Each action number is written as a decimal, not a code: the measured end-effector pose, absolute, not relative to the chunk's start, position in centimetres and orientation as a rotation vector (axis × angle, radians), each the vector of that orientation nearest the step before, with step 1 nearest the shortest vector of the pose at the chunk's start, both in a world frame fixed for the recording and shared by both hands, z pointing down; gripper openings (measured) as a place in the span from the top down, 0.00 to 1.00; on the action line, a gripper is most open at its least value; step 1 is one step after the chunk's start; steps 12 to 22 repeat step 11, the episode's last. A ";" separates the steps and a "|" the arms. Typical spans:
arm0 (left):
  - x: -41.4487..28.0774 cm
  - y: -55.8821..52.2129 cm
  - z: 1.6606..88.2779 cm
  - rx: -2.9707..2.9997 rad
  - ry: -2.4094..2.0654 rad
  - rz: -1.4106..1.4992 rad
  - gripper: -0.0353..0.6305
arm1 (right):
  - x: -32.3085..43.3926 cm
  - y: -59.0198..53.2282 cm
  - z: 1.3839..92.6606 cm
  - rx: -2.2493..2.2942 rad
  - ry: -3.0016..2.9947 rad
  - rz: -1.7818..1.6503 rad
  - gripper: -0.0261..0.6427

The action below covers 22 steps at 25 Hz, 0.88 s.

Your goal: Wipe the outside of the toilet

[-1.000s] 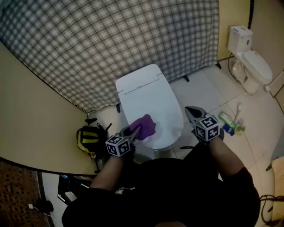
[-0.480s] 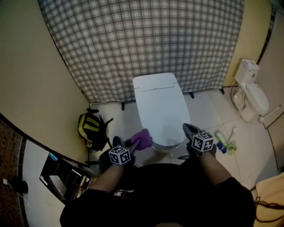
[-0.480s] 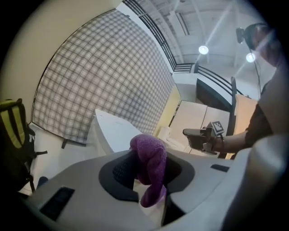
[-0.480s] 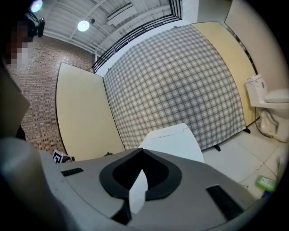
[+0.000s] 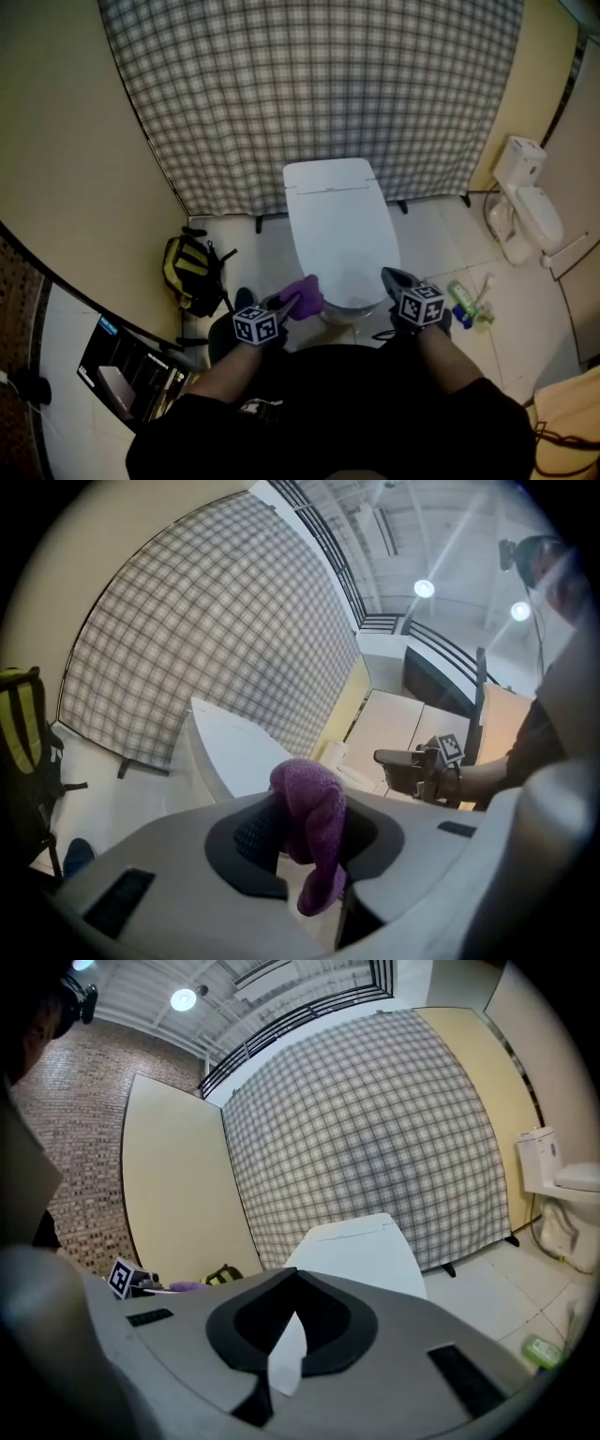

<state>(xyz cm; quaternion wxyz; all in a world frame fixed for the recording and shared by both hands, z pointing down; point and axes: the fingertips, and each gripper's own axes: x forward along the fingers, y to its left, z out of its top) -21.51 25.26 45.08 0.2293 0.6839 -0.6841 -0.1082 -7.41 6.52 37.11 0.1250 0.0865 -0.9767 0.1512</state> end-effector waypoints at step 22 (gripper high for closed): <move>-20.5 23.8 45.4 1.907 -1.836 -0.281 0.81 | -6.9 6.9 37.7 0.248 -2.841 0.430 0.98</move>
